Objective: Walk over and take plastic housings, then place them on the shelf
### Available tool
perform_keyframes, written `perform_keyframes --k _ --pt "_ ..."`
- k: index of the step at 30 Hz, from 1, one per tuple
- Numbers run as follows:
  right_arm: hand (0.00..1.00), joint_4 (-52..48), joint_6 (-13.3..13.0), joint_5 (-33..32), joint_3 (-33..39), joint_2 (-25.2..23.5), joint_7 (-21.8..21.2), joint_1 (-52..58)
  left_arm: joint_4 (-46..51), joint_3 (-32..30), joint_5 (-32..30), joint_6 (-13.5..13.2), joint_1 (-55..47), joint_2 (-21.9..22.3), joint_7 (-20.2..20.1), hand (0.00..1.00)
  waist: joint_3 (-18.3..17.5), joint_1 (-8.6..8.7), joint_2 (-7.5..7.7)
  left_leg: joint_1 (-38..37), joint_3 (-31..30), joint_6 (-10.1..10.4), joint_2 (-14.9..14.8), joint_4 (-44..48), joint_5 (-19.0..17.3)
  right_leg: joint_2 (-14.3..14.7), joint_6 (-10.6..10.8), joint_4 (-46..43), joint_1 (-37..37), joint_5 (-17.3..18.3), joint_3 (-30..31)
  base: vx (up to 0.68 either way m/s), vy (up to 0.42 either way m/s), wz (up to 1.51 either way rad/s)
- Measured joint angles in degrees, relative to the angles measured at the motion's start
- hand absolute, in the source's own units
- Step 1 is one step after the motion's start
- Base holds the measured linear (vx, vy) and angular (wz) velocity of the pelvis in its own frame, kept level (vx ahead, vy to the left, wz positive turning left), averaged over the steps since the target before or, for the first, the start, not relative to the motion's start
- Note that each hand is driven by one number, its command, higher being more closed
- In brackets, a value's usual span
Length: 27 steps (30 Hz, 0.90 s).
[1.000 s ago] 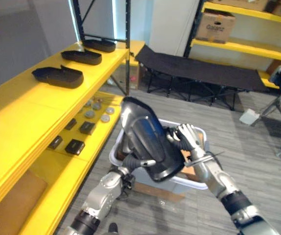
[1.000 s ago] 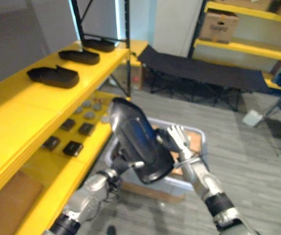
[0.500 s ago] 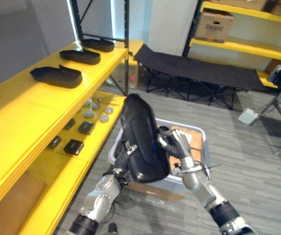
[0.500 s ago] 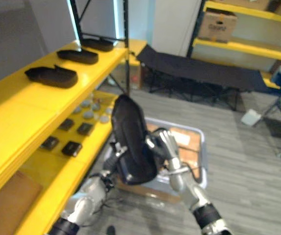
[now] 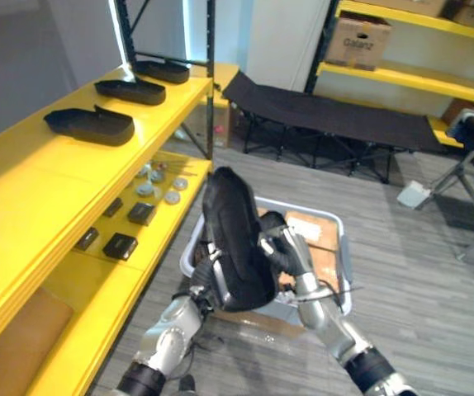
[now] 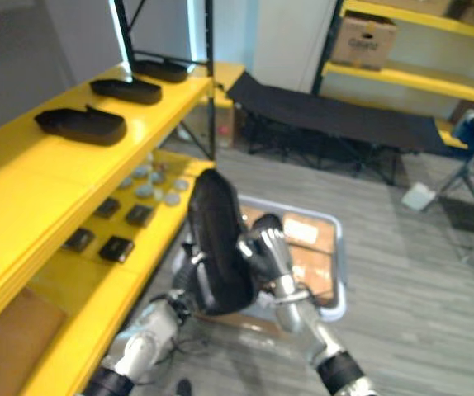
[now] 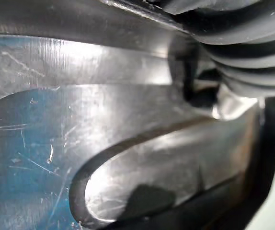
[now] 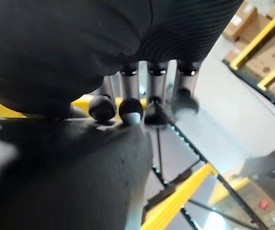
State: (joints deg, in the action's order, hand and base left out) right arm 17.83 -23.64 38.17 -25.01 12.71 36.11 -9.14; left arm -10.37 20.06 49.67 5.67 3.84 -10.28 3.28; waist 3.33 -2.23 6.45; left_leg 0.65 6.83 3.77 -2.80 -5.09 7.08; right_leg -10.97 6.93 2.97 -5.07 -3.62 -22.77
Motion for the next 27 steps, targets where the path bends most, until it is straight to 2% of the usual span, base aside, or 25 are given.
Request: perform_keyframes --k 2,4,7,8,9,11,13,14,16,17,19,22,23,25,27 --pt "0.00 -0.35 0.34 -1.78 -0.15 -0.33 1.04 0.20 0.30 0.36 -0.32 -2.26 0.00 0.04 0.42 1.00 0.00 -0.03 0.00 0.12 0.00 0.00 0.00 0.01 0.00 0.00 0.07 0.02 0.00 -0.06 -0.01 0.00 0.000 0.00" --pt "0.00 -2.11 0.92 -3.02 0.60 -1.14 1.54 1.10 2.50 -0.85 -1.68 -2.83 -0.50 0.41 1.08 1.00 0.00 0.03 -0.01 0.14 0.12 -0.02 0.10 0.03 0.03 0.05 0.06 -0.15 0.06 -0.11 -0.39 0.00 0.000 0.00" --pt "0.00 -8.38 0.68 -6.26 2.48 -2.41 0.78 3.71 12.05 -5.05 -12.22 -5.14 -3.77 3.61 4.87 1.00 0.04 -0.01 -0.07 -0.10 0.10 -0.03 0.35 0.05 0.01 0.11 -0.05 -0.48 0.03 -0.03 -0.59 0.00 0.000 0.00" --pt "0.00 -10.49 -0.06 -8.08 3.74 -2.70 -0.37 4.63 15.25 -7.51 -16.47 -6.95 -4.72 4.92 6.12 1.00 0.08 -0.05 -0.12 -0.28 0.14 -0.08 0.44 0.04 -0.07 0.07 -0.22 -0.59 -0.06 0.09 -0.58 0.00 0.000 0.00" --pt "0.00 -11.25 -0.09 -8.81 5.08 -3.00 -0.47 5.18 16.97 -9.41 -17.61 -8.21 -5.16 5.94 6.65 1.00 0.09 -0.04 -0.13 -0.38 0.16 -0.09 0.48 0.04 -0.11 0.06 -0.34 -0.67 -0.10 0.18 -0.56 0.00 0.000 0.00" --pt "0.00 -13.57 0.93 -14.28 12.75 -3.60 -0.48 7.44 23.18 -17.84 -23.22 -14.04 -5.72 8.90 10.61 1.00 0.28 -0.04 -0.47 -0.67 0.31 -0.13 0.52 0.01 -0.28 0.05 -0.63 -1.08 -0.12 0.46 -0.44 0.00 0.000 0.00" --pt "0.00 -15.81 2.02 -18.29 17.86 -3.60 -0.36 8.62 25.56 -22.65 -27.38 -17.41 -6.14 8.96 13.65 1.00 0.31 0.07 -0.97 -0.68 0.38 0.05 0.48 0.00 -0.54 0.06 -0.74 -1.22 0.00 0.63 -0.34 -0.02 0.004 -0.02" --pt "0.00 -17.99 2.64 -21.89 22.21 -3.60 -0.47 9.81 27.14 -26.33 -31.20 -19.62 -7.20 8.90 16.64 1.00 0.22 0.16 -1.44 -0.82 0.62 0.05 0.47 -0.01 -0.60 0.05 -0.76 -1.18 0.01 0.65 -0.14 -0.03 0.007 -0.06" --pt "0.00 -20.03 2.77 -24.85 24.94 -3.63 -0.92 11.14 28.51 -28.10 -34.10 -20.87 -8.91 8.85 19.09 1.00 0.02 0.15 -1.86 -0.88 0.90 0.03 0.45 -0.02 -0.63 0.03 -0.77 -0.90 0.07 0.65 0.07 -0.01 0.005 -0.10" --pt "0.00 -21.77 2.82 -27.48 26.29 -3.71 -2.26 12.02 29.36 -28.88 -37.24 -21.61 -10.62 9.25 21.40 1.00 -0.08 0.16 -2.20 -1.15 1.50 0.20 0.41 -0.02 -0.84 0.04 -0.78 -0.51 0.11 0.65 0.61 0.00 0.006 -0.18" --pt "0.00 -23.25 2.68 -29.00 26.60 -4.30 -4.14 13.27 29.66 -28.86 -40.57 -22.10 -11.59 10.15 23.43 1.00 -0.14 0.29 -2.47 -1.46 1.99 0.21 0.34 -0.02 -0.94 0.05 -0.77 -0.38 0.06 0.65 0.88 0.00 0.005 -0.15" --pt "0.00 -23.89 1.89 -36.11 27.18 -6.85 -8.63 15.92 30.25 -28.87 -48.68 -23.57 -12.24 10.98 26.13 1.00 -0.20 1.67 -2.62 -1.47 2.25 0.31 0.27 -0.02 -1.06 0.07 -0.60 -0.29 0.18 0.77 1.04 0.00 0.002 -0.08" --pt "0.00 -23.84 1.64 -41.79 27.71 -8.07 -11.26 17.28 31.08 -28.82 -50.85 -24.13 -12.90 10.97 26.82 1.00 -0.29 1.87 -2.75 -1.44 2.84 0.29 0.20 -0.02 -1.20 0.04 -0.60 -0.28 0.57 0.77 1.33 0.01 0.008 -0.25" --pt "0.00 -23.13 1.56 -45.65 29.26 -9.70 -13.75 19.48 32.45 -28.92 -52.25 -24.87 -13.98 10.97 27.62 1.00 -0.37 2.07 -3.07 -1.29 3.43 0.33 0.13 -0.02 -1.46 0.01 -0.65 -0.18 1.02 0.73 1.71 0.02 0.009 -0.19" --pt "0.00 -19.85 1.56 -48.82 30.75 -10.51 -17.13 21.79 32.76 -29.28 -52.34 -25.59 -15.45 11.02 28.16 1.00 -0.58 3.09 -3.41 -1.29 3.46 0.26 0.10 -0.01 -1.65 0.04 -0.79 -0.03 1.07 0.63 1.77 0.04 0.002 -0.04"
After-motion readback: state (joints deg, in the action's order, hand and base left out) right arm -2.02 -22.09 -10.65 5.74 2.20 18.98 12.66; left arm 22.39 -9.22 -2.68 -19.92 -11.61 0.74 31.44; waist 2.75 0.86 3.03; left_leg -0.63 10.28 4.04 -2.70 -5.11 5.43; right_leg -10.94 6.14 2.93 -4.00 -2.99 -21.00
